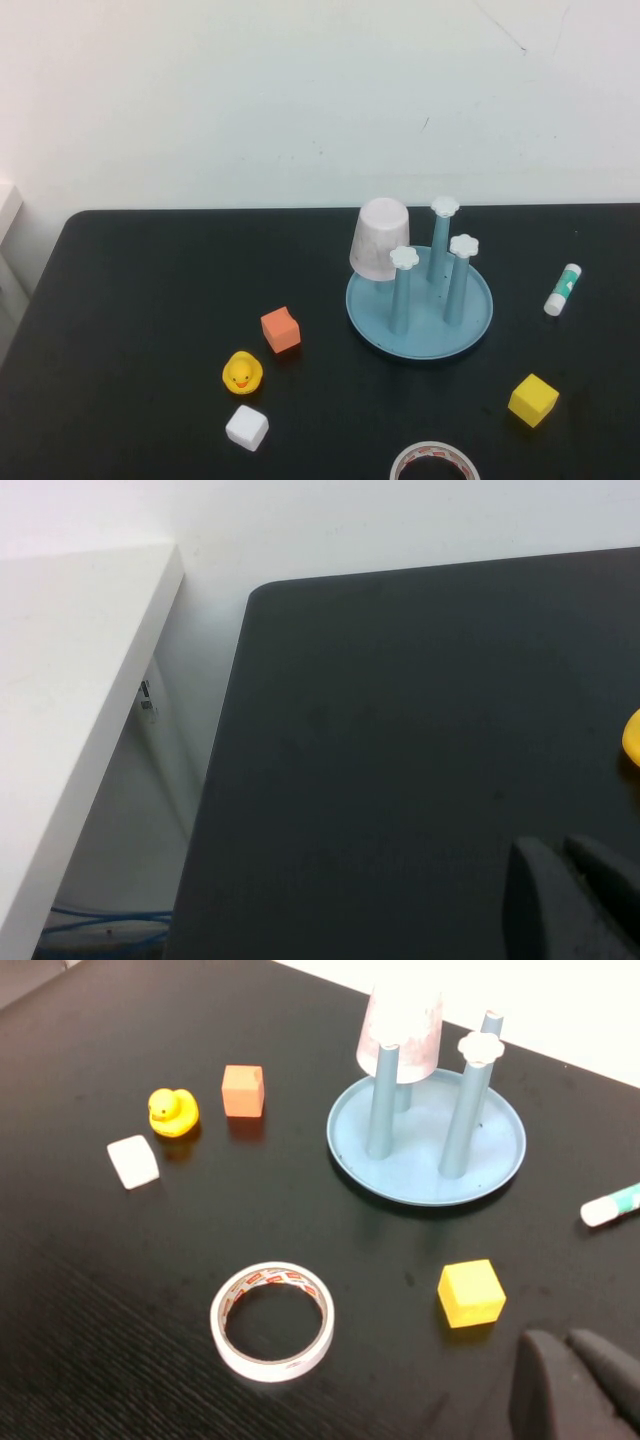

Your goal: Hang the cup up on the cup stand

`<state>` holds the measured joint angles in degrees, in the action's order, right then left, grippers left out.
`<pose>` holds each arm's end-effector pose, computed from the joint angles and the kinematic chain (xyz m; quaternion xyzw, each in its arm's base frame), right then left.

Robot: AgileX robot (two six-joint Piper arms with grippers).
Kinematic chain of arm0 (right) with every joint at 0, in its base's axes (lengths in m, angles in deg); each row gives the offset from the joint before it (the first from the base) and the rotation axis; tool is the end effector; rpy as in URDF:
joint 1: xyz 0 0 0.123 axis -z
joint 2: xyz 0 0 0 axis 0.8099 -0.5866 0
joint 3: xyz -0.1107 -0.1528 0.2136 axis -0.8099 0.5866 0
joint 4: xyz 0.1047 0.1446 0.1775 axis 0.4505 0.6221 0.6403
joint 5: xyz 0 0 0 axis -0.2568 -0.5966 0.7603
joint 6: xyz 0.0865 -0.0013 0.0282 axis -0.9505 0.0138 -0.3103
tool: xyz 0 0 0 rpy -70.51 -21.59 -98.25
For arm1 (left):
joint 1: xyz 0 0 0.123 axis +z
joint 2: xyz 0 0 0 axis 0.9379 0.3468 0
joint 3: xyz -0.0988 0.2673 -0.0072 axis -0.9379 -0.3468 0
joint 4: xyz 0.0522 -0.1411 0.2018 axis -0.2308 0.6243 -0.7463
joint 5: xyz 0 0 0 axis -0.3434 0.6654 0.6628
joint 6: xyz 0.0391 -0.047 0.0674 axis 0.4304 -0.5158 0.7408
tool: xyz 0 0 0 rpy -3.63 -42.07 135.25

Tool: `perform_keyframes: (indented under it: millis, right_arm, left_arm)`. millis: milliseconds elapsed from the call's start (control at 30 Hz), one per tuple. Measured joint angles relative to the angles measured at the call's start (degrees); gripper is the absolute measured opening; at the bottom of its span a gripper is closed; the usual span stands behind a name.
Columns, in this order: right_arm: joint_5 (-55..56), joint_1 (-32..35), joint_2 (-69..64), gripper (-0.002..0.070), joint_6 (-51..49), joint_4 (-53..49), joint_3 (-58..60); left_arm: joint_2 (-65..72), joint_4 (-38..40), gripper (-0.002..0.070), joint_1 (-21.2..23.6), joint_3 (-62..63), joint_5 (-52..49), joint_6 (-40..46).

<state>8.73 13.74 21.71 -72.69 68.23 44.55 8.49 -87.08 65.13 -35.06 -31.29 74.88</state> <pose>0.0554 0.0279 0.3075 -0.2287 0.8115 0.1338 0.5209 0.0535 -0.0030 0.1792 0.0306 0.7848 -0.0173 0.6188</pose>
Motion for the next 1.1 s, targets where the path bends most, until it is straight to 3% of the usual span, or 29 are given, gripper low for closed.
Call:
perform_keyframes:
  millis: [267,500,733,867,1100]
  right_arm:
    - [0.00,0.70,0.46,-0.0001,0.00,0.21,0.00]
    - [0.98,16.73,3.74,-0.0001,0.00,0.45,0.63]
    - [14.37,32.55,5.90,-0.0001,0.00,0.45,11.00]
    - [21.91,38.77,12.85,-0.0001,-0.39,0.45,21.22]
    - [23.05,42.58,19.70,-0.0001,-0.35,0.21,29.63]
  left_arm:
    - [0.00,0.00,-0.0001,0.00,0.00,0.00,0.00]
    - [0.00,0.00,-0.0001,0.00,0.00,0.00,0.00]
    - [0.00,0.00,-0.0001,0.00,0.00,0.00,0.00]
    - [0.00,0.00,-0.0001,0.00,0.00,0.00,0.00]
    - [0.00,0.00,-0.0001,0.00,0.00,0.00,0.00]
